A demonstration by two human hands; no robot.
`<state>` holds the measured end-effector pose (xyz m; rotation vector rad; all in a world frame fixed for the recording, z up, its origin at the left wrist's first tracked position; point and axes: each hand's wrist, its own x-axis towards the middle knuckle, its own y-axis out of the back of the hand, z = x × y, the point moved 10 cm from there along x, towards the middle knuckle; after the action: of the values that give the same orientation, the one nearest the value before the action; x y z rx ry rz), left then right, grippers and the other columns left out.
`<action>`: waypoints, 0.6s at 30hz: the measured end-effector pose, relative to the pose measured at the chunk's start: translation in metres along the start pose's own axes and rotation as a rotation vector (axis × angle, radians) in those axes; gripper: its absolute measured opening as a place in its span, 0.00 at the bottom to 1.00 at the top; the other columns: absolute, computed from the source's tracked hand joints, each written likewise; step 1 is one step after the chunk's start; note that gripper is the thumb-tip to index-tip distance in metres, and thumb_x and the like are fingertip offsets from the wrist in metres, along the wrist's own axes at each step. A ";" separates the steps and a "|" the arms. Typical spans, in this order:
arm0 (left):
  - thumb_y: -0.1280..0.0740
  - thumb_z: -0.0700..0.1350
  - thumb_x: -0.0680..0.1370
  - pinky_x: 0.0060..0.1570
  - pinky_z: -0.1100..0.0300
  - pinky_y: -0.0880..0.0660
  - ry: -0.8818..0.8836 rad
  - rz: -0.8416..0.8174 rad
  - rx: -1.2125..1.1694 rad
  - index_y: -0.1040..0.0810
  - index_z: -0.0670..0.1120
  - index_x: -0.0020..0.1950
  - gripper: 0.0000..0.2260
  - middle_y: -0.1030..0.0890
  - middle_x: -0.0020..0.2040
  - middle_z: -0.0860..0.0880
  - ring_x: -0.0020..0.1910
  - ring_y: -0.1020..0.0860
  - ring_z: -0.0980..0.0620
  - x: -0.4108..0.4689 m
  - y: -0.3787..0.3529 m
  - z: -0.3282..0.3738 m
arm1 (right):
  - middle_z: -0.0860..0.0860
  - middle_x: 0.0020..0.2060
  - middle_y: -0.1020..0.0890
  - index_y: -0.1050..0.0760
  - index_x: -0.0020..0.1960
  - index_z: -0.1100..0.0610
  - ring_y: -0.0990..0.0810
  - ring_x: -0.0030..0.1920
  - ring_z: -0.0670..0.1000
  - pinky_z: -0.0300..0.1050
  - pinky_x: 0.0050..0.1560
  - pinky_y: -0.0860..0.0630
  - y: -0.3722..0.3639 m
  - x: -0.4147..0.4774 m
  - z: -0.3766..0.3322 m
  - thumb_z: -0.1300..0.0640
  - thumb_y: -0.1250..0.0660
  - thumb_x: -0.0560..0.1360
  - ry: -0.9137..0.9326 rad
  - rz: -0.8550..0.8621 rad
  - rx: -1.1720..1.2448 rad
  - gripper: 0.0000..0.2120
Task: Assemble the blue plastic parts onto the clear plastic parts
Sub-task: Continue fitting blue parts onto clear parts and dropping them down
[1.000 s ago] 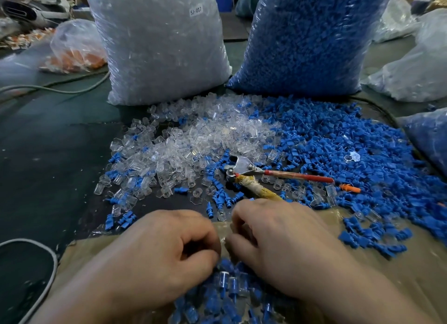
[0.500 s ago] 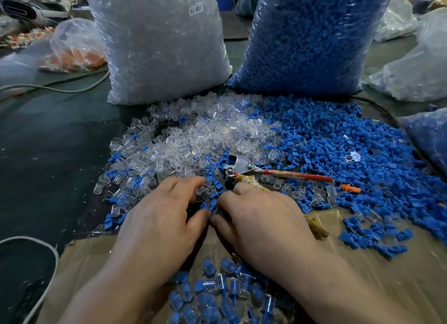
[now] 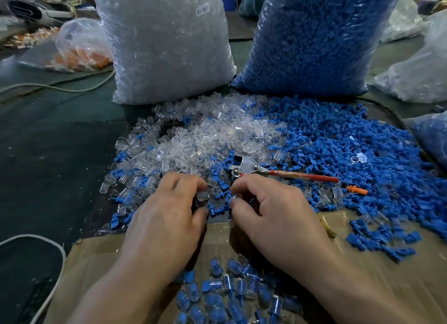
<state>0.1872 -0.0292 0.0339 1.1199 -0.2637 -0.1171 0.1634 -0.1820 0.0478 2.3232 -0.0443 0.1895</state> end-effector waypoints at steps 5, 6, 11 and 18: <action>0.34 0.54 0.79 0.51 0.63 0.29 -0.087 -0.044 0.030 0.28 0.64 0.66 0.16 0.32 0.60 0.65 0.53 0.28 0.61 0.000 -0.004 0.007 | 0.32 0.37 0.21 0.23 0.47 0.42 0.23 0.38 0.35 0.28 0.36 0.30 -0.002 0.001 0.014 0.48 0.34 0.75 -0.095 -0.019 0.212 0.03; 0.34 0.54 0.79 0.51 0.63 0.30 -0.094 -0.047 0.041 0.26 0.63 0.66 0.15 0.30 0.59 0.64 0.54 0.28 0.61 0.000 -0.005 0.007 | 0.32 0.36 0.21 0.23 0.48 0.41 0.23 0.35 0.35 0.28 0.34 0.30 -0.004 0.002 0.016 0.49 0.34 0.75 -0.112 -0.031 0.253 0.03; 0.34 0.55 0.78 0.47 0.62 0.31 -0.122 -0.058 0.061 0.22 0.62 0.61 0.11 0.30 0.56 0.64 0.51 0.29 0.60 0.001 -0.006 0.010 | 0.52 0.35 0.16 0.21 0.49 0.42 0.18 0.30 0.50 0.40 0.31 0.21 -0.014 0.000 0.020 0.57 0.35 0.78 -0.247 -0.129 0.574 0.10; 0.44 0.66 0.74 0.44 0.68 0.35 -0.126 -0.089 0.034 0.20 0.62 0.58 0.20 0.31 0.54 0.64 0.51 0.30 0.63 0.001 -0.011 0.011 | 0.52 0.33 0.16 0.22 0.48 0.43 0.17 0.32 0.50 0.49 0.36 0.17 -0.021 0.000 0.024 0.55 0.36 0.79 -0.286 -0.176 0.578 0.08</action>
<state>0.1859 -0.0442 0.0291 1.1601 -0.3291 -0.2634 0.1678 -0.1848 0.0167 2.8954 0.0829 -0.2546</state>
